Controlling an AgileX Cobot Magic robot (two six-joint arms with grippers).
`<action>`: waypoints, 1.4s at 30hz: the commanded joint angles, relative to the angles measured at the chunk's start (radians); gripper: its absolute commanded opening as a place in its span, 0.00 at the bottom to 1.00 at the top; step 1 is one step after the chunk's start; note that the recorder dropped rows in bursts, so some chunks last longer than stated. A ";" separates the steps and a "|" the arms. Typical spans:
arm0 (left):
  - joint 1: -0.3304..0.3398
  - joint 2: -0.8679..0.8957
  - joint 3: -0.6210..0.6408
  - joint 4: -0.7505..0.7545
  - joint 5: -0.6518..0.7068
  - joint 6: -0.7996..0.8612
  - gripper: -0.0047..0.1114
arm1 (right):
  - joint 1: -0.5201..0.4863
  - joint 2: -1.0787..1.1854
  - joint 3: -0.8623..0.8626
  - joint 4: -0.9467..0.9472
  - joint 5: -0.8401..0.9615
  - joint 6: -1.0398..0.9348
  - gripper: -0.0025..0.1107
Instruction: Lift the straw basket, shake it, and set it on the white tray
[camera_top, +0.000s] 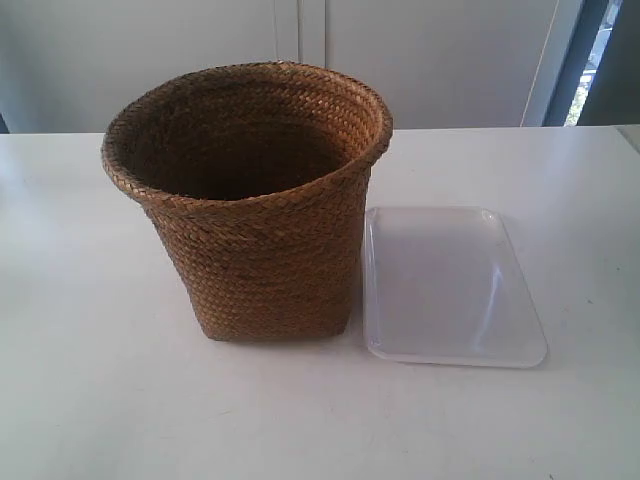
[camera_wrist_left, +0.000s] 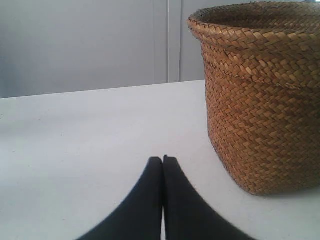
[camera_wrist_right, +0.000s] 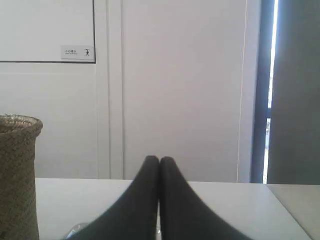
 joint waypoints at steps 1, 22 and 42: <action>-0.003 -0.006 0.004 -0.004 -0.003 -0.002 0.04 | -0.001 -0.002 0.004 -0.002 -0.001 -0.003 0.02; -0.003 -0.006 0.004 -0.004 -0.003 -0.002 0.04 | -0.001 -0.002 0.004 -0.002 -0.001 -0.003 0.02; -0.003 -0.006 0.004 -0.047 -0.085 -0.221 0.04 | -0.001 -0.002 0.004 -0.002 -0.001 0.020 0.02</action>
